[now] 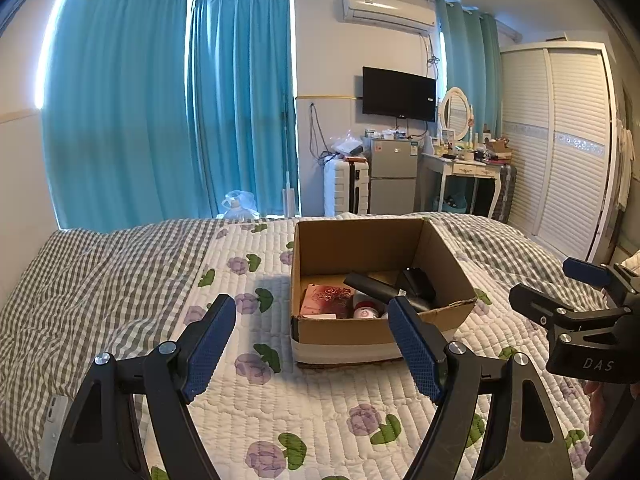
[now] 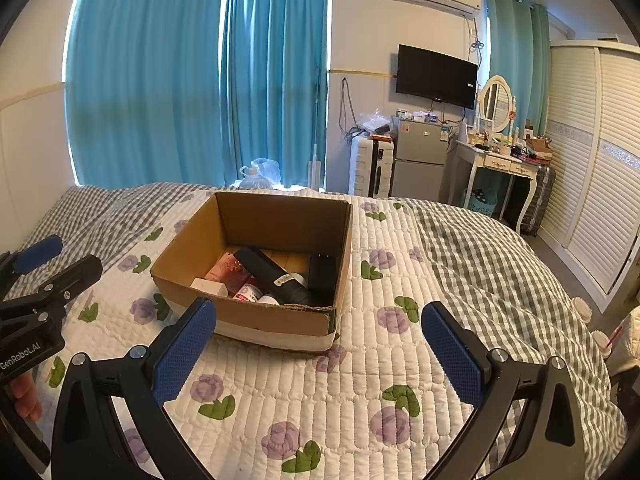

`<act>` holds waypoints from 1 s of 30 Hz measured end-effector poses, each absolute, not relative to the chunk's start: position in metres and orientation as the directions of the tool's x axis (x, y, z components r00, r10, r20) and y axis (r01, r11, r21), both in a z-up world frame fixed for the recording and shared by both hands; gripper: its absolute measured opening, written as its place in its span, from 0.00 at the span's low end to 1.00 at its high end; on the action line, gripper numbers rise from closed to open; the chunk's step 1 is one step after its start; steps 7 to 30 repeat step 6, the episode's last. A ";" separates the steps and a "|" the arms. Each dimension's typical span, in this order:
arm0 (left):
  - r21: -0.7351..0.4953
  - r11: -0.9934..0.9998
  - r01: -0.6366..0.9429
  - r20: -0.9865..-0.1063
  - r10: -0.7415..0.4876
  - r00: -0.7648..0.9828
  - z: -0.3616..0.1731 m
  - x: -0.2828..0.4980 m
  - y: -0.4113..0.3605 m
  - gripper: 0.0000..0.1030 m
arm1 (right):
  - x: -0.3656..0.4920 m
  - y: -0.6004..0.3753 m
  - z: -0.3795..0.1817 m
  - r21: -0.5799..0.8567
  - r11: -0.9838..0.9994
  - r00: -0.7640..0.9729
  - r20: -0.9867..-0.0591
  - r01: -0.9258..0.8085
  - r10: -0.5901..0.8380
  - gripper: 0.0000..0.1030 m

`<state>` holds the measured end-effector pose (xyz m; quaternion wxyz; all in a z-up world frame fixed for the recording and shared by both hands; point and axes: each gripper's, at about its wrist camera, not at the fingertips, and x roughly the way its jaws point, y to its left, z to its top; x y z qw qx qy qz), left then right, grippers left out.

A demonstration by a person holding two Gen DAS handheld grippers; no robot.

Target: Organize rigid objects

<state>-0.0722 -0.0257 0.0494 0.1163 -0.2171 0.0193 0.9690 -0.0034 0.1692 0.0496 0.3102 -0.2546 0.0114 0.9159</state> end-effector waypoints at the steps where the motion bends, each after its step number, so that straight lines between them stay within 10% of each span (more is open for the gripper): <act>1: -0.014 -0.972 -0.235 -0.427 0.218 -0.877 0.049 -0.072 -0.025 0.79 | -0.003 0.169 0.050 -0.137 -0.807 -0.677 -0.475 -0.574 0.562 1.00; 30: -0.024 -0.973 -0.228 -0.437 0.215 -0.873 0.048 -0.073 -0.025 0.79 | -0.004 0.170 0.049 -0.133 -0.807 -0.674 -0.481 -0.576 0.561 1.00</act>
